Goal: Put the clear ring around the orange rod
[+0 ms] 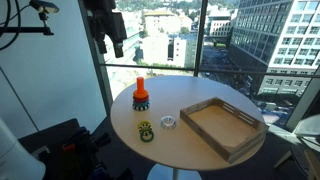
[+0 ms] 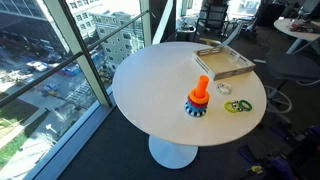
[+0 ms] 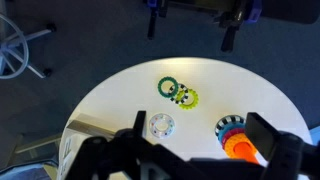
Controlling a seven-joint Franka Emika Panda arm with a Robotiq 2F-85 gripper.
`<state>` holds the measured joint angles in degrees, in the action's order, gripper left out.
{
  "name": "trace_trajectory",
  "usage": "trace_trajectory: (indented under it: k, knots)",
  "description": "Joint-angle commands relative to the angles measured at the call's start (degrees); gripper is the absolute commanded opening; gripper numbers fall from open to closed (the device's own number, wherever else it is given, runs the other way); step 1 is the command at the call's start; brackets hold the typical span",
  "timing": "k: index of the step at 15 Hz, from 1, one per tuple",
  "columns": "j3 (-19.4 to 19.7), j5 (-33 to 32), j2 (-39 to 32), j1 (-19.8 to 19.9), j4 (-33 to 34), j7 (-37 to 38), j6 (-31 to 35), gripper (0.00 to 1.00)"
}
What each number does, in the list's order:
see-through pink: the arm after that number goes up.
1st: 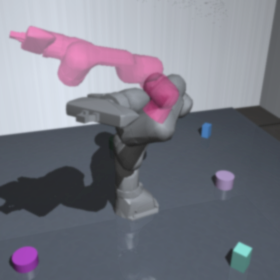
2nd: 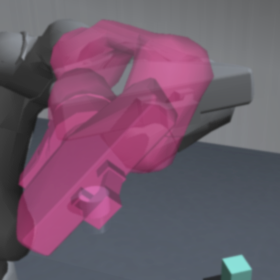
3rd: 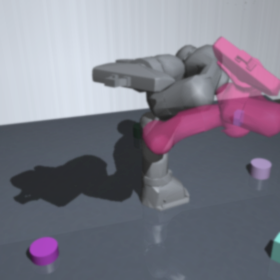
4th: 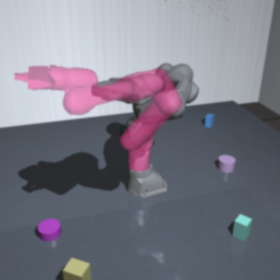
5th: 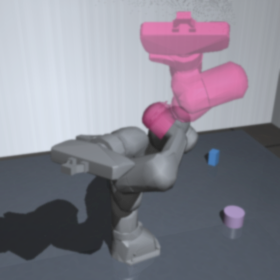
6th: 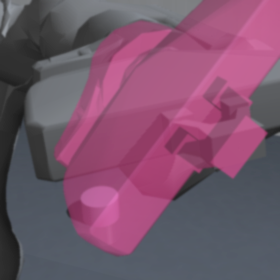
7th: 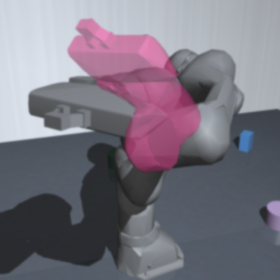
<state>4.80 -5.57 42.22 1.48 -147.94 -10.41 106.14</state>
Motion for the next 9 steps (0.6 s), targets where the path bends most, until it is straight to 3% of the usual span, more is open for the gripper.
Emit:
trace_trajectory:
  k: [1, 9]
  knots:
    - [0.10, -0.06, -0.02, -0.15, 0.12, 0.09, -0.14, 1.00]
    - [-0.54, 0.35, -1.91, 0.19, 1.94, 2.43, -0.14, 1.00]
